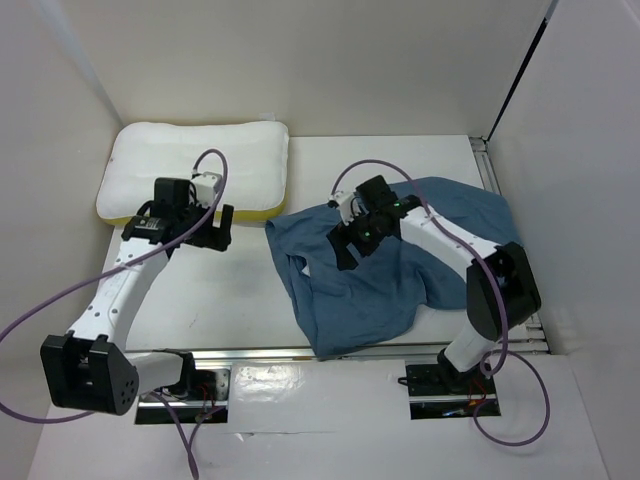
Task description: Put the pillow into the pillowcase
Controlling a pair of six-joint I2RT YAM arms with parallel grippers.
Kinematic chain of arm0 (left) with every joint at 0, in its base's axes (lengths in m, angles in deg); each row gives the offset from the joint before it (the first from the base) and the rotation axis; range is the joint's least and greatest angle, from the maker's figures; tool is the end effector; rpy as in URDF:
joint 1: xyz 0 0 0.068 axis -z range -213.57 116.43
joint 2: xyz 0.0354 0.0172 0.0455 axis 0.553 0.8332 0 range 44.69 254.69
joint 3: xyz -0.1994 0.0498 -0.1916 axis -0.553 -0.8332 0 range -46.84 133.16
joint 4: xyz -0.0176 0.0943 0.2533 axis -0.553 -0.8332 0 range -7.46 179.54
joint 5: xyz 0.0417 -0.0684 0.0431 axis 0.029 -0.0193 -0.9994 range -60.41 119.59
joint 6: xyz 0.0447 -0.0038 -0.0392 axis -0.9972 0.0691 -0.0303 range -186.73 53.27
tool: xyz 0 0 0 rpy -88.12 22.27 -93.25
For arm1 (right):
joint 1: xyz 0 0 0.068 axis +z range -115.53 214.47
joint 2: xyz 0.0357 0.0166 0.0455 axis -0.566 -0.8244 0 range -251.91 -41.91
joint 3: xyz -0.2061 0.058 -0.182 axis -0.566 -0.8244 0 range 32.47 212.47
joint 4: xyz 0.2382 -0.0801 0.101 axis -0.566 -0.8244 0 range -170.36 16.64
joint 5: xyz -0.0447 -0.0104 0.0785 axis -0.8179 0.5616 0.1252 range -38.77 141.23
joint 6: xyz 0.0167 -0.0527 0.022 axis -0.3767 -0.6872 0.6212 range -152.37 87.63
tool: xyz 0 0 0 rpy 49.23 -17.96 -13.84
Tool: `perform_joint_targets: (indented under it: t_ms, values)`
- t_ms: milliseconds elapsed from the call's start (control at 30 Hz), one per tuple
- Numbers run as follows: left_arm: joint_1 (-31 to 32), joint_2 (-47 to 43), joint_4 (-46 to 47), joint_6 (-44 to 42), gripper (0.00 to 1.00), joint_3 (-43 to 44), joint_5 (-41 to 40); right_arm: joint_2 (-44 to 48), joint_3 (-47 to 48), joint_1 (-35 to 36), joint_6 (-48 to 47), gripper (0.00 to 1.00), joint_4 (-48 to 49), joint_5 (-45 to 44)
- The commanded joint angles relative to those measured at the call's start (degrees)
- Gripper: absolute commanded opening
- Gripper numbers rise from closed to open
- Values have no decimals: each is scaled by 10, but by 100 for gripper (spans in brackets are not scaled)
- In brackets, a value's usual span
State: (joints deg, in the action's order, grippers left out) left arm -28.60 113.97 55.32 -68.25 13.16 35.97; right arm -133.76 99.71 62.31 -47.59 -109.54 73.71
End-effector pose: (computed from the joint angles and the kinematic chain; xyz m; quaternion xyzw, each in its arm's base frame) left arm 0.2687 -0.0282 0.3056 0.0738 0.9146 -0.0630 0.3925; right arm 0.2942 0.1741 0.2344 -0.3941 0.8649 0.2146 0.2251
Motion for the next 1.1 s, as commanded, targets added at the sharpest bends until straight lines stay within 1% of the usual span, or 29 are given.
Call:
perform_joint_targets:
  t_ms: [0,233,533,733,900,1000,1067]
  values:
    - [-4,-32,-21,-19,100,-5,-51,-24,41,31,25,93,11,-23]
    - [-4,-85,-46,-33,100,-32,-68,-75,88,60,41,93,36,-15]
    - [-15,-92,-52,-46,100,-38,-80,-131,125,98,46,93,42,13]
    - [-15,-92,-46,-46,100,-43,-80,-141,119,117,46,93,47,13]
    - [-15,-86,-36,-46,100,-48,-74,-152,102,117,41,93,52,1]
    - [-15,-81,-36,-41,100,-48,-74,-164,96,117,41,90,64,-4]
    - [-15,-81,-36,-36,100,-48,-74,-170,96,117,41,86,70,-4]
